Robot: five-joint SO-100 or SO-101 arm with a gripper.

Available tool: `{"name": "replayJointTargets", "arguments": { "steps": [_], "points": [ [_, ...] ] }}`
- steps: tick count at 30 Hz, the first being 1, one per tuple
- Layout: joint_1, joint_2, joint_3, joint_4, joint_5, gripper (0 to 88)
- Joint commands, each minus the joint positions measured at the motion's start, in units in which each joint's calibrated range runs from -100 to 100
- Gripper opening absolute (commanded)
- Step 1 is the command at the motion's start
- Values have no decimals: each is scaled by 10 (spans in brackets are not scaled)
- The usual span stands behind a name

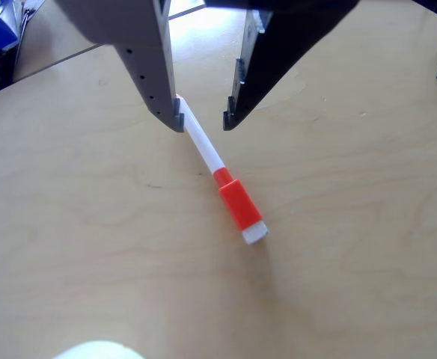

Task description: Grab the pen and place it in the cup.

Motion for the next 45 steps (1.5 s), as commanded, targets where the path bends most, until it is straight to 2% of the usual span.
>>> {"name": "replayJointTargets", "arguments": {
  "steps": [1,21,23,26,33,45],
  "points": [
    [2,8,-16,-12,3,145],
    [-23,63,-7,-16,3,143],
    [-23,63,-7,-16,3,111],
    [-23,62,-7,-16,3,4],
    [-23,48,-7,-11,2,12],
    [-58,-229,-7,-6,-3,12]
  ]
}}
